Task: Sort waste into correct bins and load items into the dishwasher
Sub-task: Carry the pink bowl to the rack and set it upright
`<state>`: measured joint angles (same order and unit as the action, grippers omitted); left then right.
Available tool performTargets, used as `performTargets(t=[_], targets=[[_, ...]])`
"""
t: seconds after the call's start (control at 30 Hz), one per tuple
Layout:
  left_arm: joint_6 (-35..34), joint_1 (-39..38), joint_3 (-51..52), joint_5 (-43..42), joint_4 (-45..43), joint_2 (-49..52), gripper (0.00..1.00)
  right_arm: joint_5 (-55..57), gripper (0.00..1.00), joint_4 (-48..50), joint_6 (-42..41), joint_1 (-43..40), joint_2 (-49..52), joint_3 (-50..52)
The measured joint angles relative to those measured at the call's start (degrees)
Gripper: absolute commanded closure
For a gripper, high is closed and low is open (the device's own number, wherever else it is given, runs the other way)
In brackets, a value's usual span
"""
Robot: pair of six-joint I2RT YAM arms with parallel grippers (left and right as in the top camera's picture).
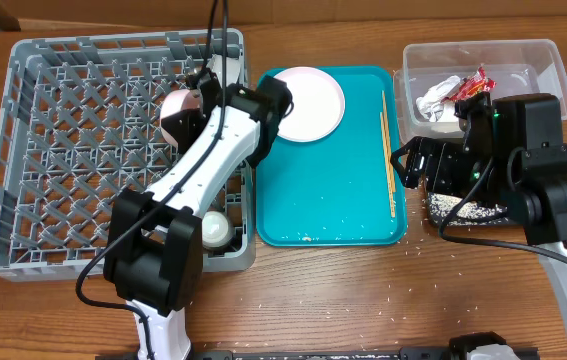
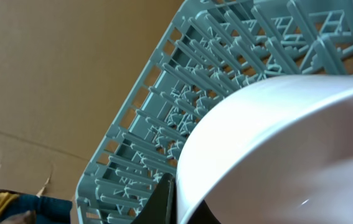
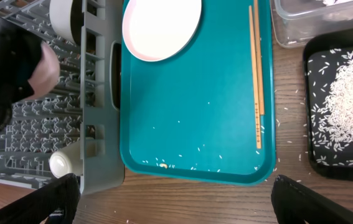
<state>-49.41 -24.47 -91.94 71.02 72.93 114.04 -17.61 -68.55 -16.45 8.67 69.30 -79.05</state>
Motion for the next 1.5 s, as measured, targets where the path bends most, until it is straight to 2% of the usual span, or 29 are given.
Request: performTargets(t=[0.37,0.6,0.63,0.67,0.7,0.73,0.77,0.9,1.03,1.27,1.5], targets=[[0.04,-0.7,4.17,3.04,-0.11,0.0,0.96,0.0,0.0,0.02,0.0,0.0,0.0,0.0],[0.13,-4.44,4.28,3.02,-0.83,0.0,0.96,-0.02,0.0,0.0,-0.02,0.0,0.0,0.0],[0.24,-4.42,4.28,2.95,-1.16,0.0,0.93,0.0,0.0,0.02,-0.02,0.0,-0.02,0.0],[0.26,-4.33,4.28,2.84,-1.33,0.0,0.82,0.0,0.0,0.0,-0.02,0.0,-0.02,0.0],[0.26,-4.33,4.28,2.47,-1.44,0.0,0.62,0.0,0.0,0.0,-0.02,-0.02,0.0,0.0],[0.33,-4.42,4.31,1.95,-1.46,0.0,0.47,0.02,0.0,0.02,-0.04,-0.02,0.0,0.0],[0.37,-4.61,4.31,1.4,-1.55,0.0,0.42,0.0,0.0,0.0,-0.02,0.0,0.0,0.0],[2.56,-5.27,4.33,-0.42,-1.64,0.0,0.38,0.02,0.0,0.0,-0.02,0.0,-0.02,0.0],[7.67,-5.81,4.33,-5.38,-1.6,0.0,0.35,-0.02,0.0,0.02,0.0,-0.02,0.0,0.0],[13.53,-7.85,3.56,-14.78,0.79,0.02,0.39,0.0,0.0,0.0,0.0,0.0,0.0,0.0],[19.19,-9.99,-2.97,-24.02,2.95,0.02,0.3,-0.02,0.0,0.0,0.0,0.0,-0.02,0.0]])
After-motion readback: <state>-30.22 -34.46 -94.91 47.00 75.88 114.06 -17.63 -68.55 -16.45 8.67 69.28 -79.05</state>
